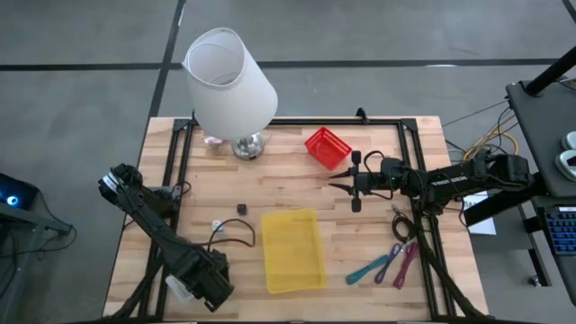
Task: Pick and place items into bin
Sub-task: Put the card reader box into the black bin
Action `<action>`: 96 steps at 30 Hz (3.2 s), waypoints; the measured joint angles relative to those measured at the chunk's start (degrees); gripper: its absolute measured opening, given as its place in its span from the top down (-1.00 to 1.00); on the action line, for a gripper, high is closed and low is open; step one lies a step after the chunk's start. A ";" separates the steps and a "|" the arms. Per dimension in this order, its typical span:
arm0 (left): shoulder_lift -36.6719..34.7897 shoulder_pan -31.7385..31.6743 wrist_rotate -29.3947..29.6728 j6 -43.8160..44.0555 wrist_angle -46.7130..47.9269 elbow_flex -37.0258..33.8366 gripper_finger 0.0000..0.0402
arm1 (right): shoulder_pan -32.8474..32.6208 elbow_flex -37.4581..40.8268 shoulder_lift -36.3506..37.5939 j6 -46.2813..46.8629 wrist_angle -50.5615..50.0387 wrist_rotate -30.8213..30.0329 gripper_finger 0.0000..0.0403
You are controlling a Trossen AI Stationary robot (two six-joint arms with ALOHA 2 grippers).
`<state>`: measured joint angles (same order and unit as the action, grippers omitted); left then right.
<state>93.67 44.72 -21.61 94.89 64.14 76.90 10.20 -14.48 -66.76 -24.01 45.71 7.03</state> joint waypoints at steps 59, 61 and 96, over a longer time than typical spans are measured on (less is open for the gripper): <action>16.22 2.14 17.72 -25.21 25.37 17.86 1.00 | 0.00 0.00 -0.01 0.00 -0.09 0.04 0.63; 16.22 2.14 17.67 -25.18 25.42 17.98 1.00 | 0.00 0.00 -0.01 0.02 -0.11 0.04 0.63; 15.91 3.40 18.57 -26.72 18.84 19.25 1.00 | -0.04 0.00 -0.01 -0.15 -0.48 0.04 0.63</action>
<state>109.58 48.12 -3.03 68.18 82.98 96.15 10.15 -14.48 -66.76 -24.16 45.23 7.07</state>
